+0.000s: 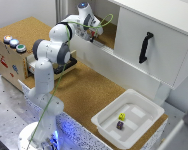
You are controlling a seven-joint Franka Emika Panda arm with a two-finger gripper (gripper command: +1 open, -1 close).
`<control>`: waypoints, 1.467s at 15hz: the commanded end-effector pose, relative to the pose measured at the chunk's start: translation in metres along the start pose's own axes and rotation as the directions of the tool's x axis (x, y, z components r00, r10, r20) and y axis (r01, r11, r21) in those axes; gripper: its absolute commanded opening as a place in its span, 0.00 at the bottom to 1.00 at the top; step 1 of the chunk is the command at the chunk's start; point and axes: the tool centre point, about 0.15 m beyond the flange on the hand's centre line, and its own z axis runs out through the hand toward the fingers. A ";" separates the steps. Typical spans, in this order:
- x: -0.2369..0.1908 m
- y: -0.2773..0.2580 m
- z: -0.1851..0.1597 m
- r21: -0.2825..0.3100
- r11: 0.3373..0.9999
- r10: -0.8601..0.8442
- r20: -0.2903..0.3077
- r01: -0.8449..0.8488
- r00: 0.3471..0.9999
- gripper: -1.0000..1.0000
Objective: Store the grasped pink object in the box
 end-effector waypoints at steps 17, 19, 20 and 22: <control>-0.220 0.266 -0.079 -0.017 0.973 0.229 0.179 -0.229 0.957 0.00; -0.229 0.311 -0.073 -0.030 0.953 0.301 0.195 -0.301 0.934 0.00; -0.235 0.333 -0.070 -0.049 0.939 0.344 0.196 -0.341 0.918 0.00; -0.246 0.374 -0.065 -0.089 0.911 0.413 0.202 -0.404 0.888 0.00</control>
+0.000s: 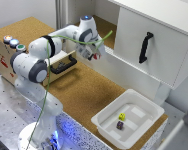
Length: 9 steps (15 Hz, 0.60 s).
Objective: Store the grasped pink object in the box
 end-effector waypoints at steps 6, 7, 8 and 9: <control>0.003 0.259 0.076 0.015 0.928 0.371 0.068 -0.373 0.926 0.00; -0.001 0.287 0.089 0.004 0.903 0.427 0.090 -0.429 0.900 0.00; -0.004 0.302 0.096 0.003 0.886 0.462 0.101 -0.465 0.881 0.00; -0.006 0.321 0.104 -0.021 0.868 0.495 0.104 -0.496 0.863 0.00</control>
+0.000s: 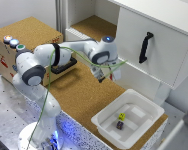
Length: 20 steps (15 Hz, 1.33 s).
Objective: Store the grasped pink object in the box
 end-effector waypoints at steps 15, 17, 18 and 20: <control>0.060 0.188 0.138 -0.082 0.914 0.406 0.134 -0.398 0.904 1.00; 0.050 0.180 0.108 -0.073 0.925 0.379 0.074 -0.374 0.922 1.00; 0.048 0.176 0.092 -0.056 0.933 0.358 0.048 -0.356 0.932 1.00; 0.047 0.171 0.051 -0.021 0.935 0.353 0.002 -0.353 0.936 1.00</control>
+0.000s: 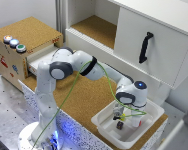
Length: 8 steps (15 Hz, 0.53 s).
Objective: Store the grasped pink object in the box
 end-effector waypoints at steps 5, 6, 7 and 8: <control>-0.035 -0.041 -0.165 0.113 0.969 -0.206 -0.119 0.219 0.971 1.00; -0.037 -0.051 -0.184 0.110 0.959 -0.246 -0.139 0.262 0.959 1.00; -0.038 -0.061 -0.202 0.112 0.944 -0.292 -0.148 0.310 0.945 1.00; -0.038 -0.071 -0.220 0.101 0.932 -0.330 -0.163 0.349 0.930 1.00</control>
